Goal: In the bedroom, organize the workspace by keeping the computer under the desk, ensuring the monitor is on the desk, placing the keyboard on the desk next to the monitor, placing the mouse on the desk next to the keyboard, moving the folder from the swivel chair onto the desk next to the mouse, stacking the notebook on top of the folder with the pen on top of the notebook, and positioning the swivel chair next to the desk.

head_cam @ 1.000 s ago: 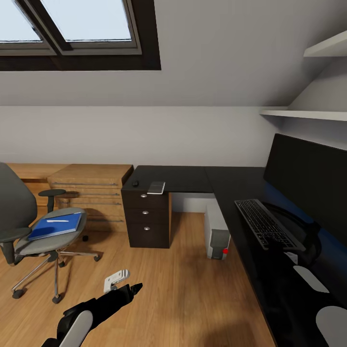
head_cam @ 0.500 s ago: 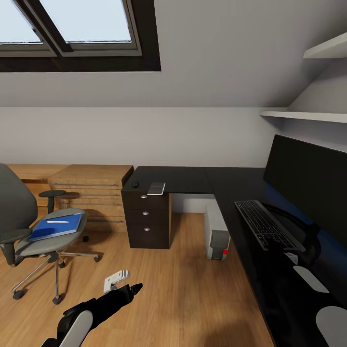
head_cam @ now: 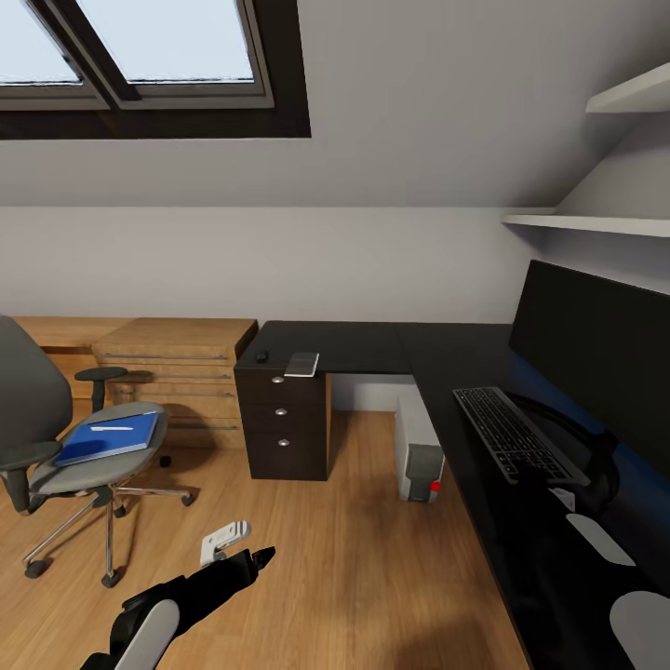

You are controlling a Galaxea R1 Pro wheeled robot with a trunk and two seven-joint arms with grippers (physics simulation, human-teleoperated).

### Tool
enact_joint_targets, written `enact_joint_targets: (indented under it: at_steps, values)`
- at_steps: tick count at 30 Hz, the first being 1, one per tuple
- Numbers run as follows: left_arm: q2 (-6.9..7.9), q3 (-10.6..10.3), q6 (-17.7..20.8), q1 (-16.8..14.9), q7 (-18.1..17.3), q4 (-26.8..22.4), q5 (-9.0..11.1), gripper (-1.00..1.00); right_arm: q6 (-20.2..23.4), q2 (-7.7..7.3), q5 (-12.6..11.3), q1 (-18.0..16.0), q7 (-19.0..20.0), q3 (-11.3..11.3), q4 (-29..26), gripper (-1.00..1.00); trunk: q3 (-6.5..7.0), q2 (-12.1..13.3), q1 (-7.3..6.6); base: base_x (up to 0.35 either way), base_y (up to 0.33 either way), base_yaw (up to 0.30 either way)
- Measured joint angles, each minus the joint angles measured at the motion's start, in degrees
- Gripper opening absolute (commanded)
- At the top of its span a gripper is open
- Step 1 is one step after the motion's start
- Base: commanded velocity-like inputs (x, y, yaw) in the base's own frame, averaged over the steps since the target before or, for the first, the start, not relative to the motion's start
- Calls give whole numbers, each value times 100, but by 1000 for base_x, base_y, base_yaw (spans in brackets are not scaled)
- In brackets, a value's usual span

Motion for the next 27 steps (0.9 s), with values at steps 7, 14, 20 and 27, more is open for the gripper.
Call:
enact_joint_targets:
  at_steps: [7,14,20,27]
  values:
    - [0,0,0,0,-8,8,-5,100,0,0,6,0,-5,-3,-4,-100,0,0,0,0,0,0]
    - [0,0,-1,0,-11,9,-6,100,0,0,6,0,-5,-3,-4,-100,0,0,0,0,0,0]
    - [0,0,-8,0,-15,9,-6,100,0,0,6,0,-5,-3,-4,-100,0,0,0,0,0,0]
    - [0,0,-9,0,-17,9,-6,100,0,0,6,0,-5,-3,-4,-100,0,0,0,0,0,0]
